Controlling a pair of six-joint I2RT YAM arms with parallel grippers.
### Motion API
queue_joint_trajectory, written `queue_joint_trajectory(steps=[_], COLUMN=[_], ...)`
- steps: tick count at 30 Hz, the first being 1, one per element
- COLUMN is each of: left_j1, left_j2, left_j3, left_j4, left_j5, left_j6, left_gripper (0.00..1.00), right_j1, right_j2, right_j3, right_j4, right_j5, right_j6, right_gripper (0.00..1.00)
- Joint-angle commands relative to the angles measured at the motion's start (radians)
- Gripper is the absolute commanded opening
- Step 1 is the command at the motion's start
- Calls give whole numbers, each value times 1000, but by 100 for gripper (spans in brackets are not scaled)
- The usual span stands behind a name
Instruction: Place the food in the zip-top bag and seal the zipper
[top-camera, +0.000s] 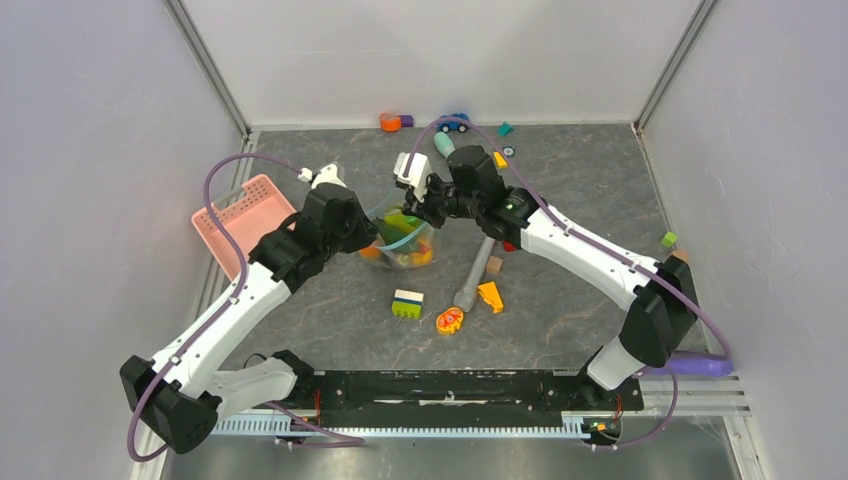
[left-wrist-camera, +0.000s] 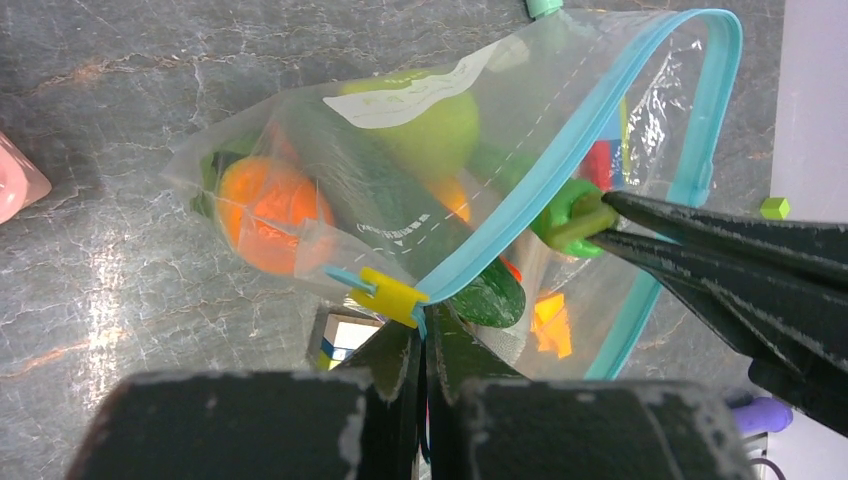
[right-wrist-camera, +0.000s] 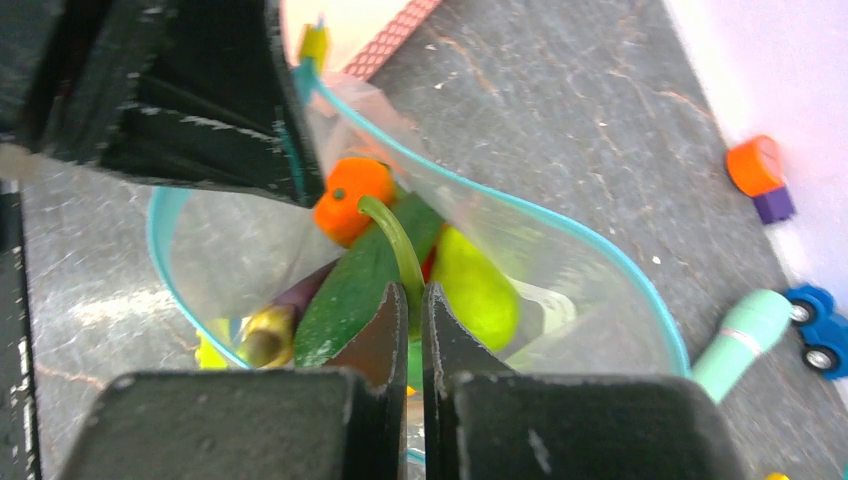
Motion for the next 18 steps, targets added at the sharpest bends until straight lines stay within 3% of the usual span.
queue_joint_trajectory(steps=[1,8,14,15,16,18], left_j1=[-2,-2,-2,-2,-2,-2], left_j2=[-35,-2,-5,-12,-20,-52], left_j3=[5,17,30,28,23,5], left_j4=[70,167,155,148,141,125], left_j5=[36,96,71,63,56,45], left_j6=[38,36,61,69,77,109], left_gripper=[2,2,16,22,36,78], right_j1=[-6,22,35,35,35,35], right_j2=[21,92,137,143,148,155], right_j3=[21,59,72,77,80,88], right_j4=[-5,-10,-41,-45,-44,-44], right_j5=[95,-20,-50,-56,-56,-47], right_j6=[49,61,63,68,72,83], right_gripper=[0,0,0,0,0,0])
